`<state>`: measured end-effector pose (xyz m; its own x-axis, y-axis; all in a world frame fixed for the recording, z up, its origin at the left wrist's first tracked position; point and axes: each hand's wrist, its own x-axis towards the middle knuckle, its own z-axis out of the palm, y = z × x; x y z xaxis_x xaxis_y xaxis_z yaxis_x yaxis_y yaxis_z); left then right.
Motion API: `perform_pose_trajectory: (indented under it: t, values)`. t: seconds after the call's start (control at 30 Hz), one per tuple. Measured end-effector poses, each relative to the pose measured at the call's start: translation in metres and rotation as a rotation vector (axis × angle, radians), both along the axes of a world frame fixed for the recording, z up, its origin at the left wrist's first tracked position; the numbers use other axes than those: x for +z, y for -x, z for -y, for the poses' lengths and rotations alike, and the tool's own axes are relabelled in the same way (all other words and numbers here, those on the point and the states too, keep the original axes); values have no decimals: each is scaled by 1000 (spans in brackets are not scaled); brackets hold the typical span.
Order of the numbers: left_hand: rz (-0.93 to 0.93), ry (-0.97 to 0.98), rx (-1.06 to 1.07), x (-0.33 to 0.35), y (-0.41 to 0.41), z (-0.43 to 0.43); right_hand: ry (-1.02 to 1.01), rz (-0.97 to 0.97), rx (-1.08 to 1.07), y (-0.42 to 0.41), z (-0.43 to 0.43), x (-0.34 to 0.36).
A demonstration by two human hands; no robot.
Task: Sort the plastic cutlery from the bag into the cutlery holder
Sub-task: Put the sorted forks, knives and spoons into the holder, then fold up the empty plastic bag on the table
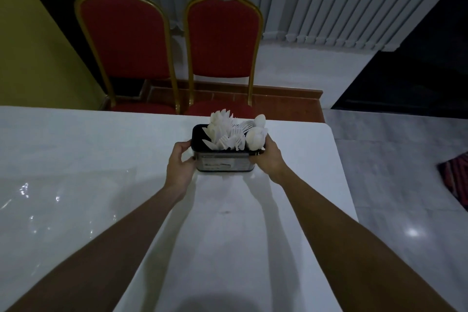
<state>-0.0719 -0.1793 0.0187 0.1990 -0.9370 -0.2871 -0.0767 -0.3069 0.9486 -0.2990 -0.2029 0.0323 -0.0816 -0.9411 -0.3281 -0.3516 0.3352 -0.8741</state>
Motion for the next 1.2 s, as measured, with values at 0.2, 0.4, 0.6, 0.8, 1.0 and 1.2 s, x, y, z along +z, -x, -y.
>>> perform_pose_trajectory:
  t: [0.2,0.4,0.6,0.8,1.0,1.2]
  values:
    - [16,24,-34,-1,0,-3,-9,-9,-38,-5,-10,-3]
    - [78,-37,-102,9,-4,-10,-130,-138,-394,-36,-39,-15]
    - [373,15,10,2,-65,-56,-133,-153,-188,-102,-86,-29]
    - [647,61,182,-32,-162,-125,-168,-92,348,-190,-113,-35]
    - [1043,-196,157,-59,-257,-170,-263,-173,482,-286,-131,-44]
    - [1129,-441,-73,-76,-290,-185,-373,-152,124,-340,-138,-49]
